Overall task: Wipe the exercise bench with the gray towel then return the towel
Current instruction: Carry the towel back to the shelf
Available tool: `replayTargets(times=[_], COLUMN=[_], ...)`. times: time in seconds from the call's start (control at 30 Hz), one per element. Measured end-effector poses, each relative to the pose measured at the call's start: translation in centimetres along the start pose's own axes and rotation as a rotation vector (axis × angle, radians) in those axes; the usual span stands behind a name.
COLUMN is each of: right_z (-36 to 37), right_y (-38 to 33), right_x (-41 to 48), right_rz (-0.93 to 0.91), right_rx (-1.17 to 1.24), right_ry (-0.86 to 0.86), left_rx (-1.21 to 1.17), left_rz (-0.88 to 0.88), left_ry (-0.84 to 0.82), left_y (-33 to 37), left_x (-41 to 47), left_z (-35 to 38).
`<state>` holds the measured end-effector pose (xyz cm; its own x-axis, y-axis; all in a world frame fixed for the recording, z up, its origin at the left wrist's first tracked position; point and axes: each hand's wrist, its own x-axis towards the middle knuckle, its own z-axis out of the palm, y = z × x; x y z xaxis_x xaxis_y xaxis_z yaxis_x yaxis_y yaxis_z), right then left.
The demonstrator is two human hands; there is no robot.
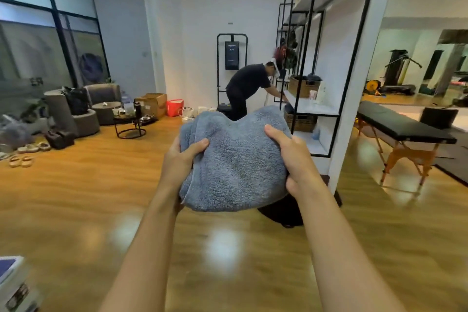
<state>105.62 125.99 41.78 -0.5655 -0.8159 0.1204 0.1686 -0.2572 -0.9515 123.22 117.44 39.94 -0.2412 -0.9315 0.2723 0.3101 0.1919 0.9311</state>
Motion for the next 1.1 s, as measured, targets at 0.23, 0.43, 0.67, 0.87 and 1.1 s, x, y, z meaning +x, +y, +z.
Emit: replayTargets(times=[0.23, 0.43, 0.67, 0.87, 1.1], right_z=[3.8, 6.1, 8.8, 13.5, 18.1], right_y=[6.5, 8.5, 14.1, 16.3, 21.3], right_x=[25.9, 47.6, 74.0, 94.3, 115.2], right_rz=[0.0, 0.006, -0.006, 0.003, -0.029], right_rx=[-0.004, -0.024, -0.032, -0.057, -0.065], right_ry=[0.024, 0.078, 0.088, 0.094, 0.223], left_rx=[-0.011, -0.009, 0.028, 0.027, 0.064], left_rz=[0.014, -0.003, -0.013, -0.026, -0.028], left_ry=[-0.038, -0.086, -0.088, -0.101, -0.208], left_y=[-9.2, -15.7, -25.0, -30.2, -38.0], left_x=[25.9, 48.0, 73.3, 94.1, 117.6], left_z=[2.0, 5.6, 8.4, 9.2, 10.0])
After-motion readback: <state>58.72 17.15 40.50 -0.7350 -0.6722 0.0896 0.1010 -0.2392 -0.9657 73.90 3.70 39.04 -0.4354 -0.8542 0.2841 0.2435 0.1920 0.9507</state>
